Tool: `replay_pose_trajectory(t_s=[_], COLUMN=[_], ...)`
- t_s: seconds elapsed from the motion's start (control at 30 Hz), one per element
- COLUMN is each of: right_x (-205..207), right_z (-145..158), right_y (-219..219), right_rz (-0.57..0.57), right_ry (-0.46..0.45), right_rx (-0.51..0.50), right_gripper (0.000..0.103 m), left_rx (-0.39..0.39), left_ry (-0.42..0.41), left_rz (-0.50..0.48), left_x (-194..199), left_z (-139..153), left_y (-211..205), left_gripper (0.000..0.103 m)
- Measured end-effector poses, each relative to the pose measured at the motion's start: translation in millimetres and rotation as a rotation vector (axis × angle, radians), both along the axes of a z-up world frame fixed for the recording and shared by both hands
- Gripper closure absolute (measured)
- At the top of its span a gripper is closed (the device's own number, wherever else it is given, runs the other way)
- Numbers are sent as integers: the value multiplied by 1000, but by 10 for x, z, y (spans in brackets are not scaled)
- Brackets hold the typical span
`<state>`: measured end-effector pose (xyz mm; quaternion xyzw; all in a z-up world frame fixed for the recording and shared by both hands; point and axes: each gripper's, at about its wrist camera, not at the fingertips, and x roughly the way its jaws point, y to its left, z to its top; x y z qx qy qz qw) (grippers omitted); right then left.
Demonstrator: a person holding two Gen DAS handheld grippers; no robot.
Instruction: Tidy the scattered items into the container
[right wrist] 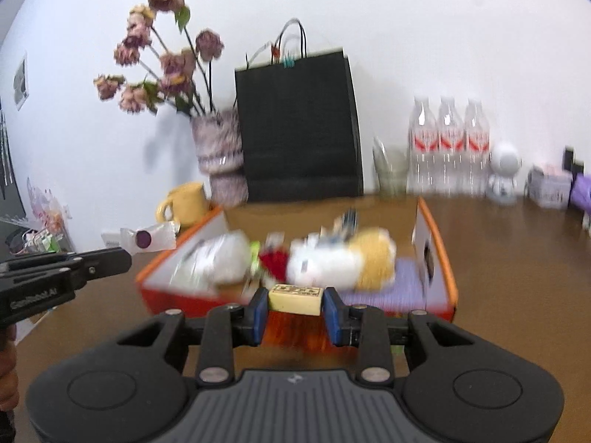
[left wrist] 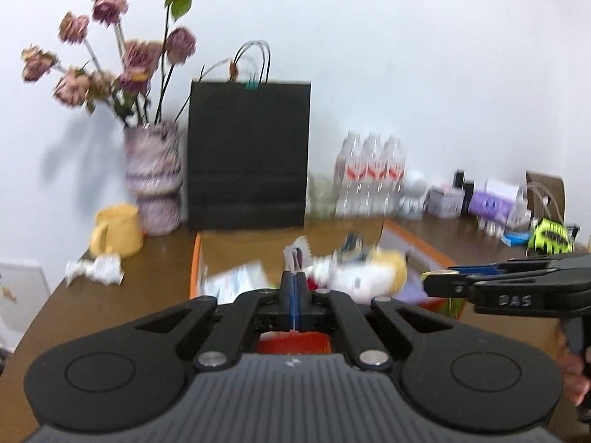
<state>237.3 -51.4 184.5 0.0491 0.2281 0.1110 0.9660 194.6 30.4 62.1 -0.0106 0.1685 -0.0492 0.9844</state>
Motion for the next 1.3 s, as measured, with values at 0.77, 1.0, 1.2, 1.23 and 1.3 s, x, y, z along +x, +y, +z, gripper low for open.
replay_pose_trajectory(t_s=[0.77, 1.0, 1.2, 1.23, 1.3], right_x=[1760, 1528, 1325, 1296, 1226], right_z=[-216, -90, 10, 21, 40], right_y=[-302, -197, -231, -240, -263], right_rz=[-81, -43, -63, -70, -83], right_ry=[112, 121, 113, 112, 115], right_rx=[-71, -107, -83, -78, -66], right_gripper=[22, 6, 5, 5, 3], left_rx=[-114, -94, -96, -93, -91], left_ry=[196, 122, 92, 89, 85], left_rz=[60, 42, 43, 41, 38], left_x=[1634, 1422, 1284, 1260, 1201], left_z=[-463, -274, -143, -125, -93], left_y=[111, 44, -10, -26, -55], left_gripper=[31, 0, 0, 0, 0])
